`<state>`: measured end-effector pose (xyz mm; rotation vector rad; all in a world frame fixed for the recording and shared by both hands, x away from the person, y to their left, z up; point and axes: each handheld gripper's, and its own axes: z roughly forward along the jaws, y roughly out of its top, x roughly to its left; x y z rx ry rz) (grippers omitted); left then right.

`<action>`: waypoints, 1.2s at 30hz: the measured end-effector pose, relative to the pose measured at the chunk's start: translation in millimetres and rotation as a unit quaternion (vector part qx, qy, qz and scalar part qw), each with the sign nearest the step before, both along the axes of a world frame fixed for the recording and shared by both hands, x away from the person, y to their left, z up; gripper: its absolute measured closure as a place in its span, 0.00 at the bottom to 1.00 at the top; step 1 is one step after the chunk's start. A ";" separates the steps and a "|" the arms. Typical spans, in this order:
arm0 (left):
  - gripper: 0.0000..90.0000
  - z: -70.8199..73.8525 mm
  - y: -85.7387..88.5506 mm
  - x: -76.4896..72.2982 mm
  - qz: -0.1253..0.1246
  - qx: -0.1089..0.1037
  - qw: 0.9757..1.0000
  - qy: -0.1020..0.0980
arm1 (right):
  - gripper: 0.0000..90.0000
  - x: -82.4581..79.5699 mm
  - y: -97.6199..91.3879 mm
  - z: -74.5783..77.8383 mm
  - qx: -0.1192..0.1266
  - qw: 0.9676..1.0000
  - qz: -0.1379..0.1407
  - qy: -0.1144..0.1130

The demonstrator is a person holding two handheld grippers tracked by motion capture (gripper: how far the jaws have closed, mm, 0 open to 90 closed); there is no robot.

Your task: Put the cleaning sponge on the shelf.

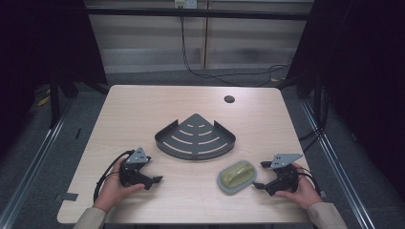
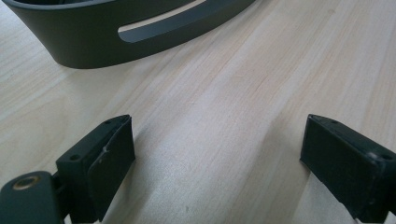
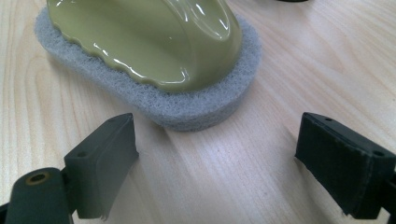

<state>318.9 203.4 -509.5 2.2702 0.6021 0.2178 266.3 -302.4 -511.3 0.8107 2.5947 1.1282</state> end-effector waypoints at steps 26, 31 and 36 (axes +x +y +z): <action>0.10 0.1 0.7 0.5 0.001 -0.003 1.000 0.004 | 0.29 24.0 29.6 58.6 -0.158 0.981 0.067 0.091; 0.10 0.0 0.2 0.3 -0.001 -0.001 1.000 0.003 | 0.31 31.7 38.8 79.0 -0.173 0.978 0.082 0.080; 0.09 -0.3 -0.8 -0.2 -0.001 -0.001 1.000 0.002 | 0.32 36.8 49.1 88.2 -0.195 0.972 0.101 0.084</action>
